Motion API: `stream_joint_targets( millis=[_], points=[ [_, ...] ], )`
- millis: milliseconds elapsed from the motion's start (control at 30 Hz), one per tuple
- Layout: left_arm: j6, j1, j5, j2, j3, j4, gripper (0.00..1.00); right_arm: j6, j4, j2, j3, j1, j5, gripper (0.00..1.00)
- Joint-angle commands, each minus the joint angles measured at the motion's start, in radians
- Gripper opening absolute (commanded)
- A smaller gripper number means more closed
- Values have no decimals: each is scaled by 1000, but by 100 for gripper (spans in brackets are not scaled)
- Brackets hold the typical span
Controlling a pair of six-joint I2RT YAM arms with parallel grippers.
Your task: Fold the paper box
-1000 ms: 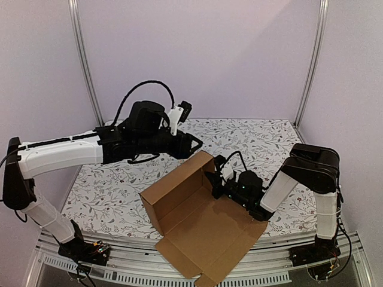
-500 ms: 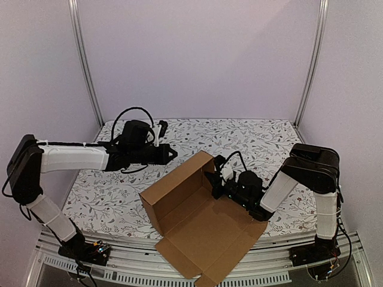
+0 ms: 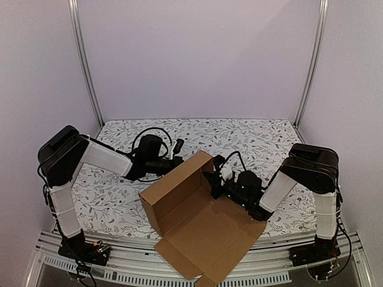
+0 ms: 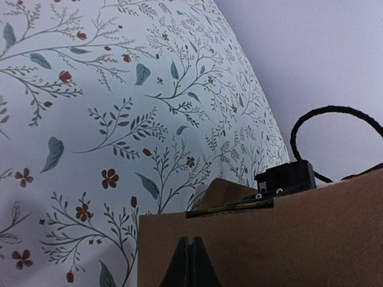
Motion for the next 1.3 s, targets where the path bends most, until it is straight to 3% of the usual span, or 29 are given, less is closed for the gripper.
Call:
stream_joint_targets(
  millis=[0, 900, 1267],
  points=[
    [-66, -2, 118, 28, 28, 150, 0, 20, 60, 35, 23, 7, -14, 0],
    [-117, -58, 215, 142, 115, 217, 0, 17, 60, 66, 57, 21, -31, 0],
    [-109, -64, 219, 104, 81, 211, 0, 12, 60, 65, 57, 24, -9, 0]
  ],
)
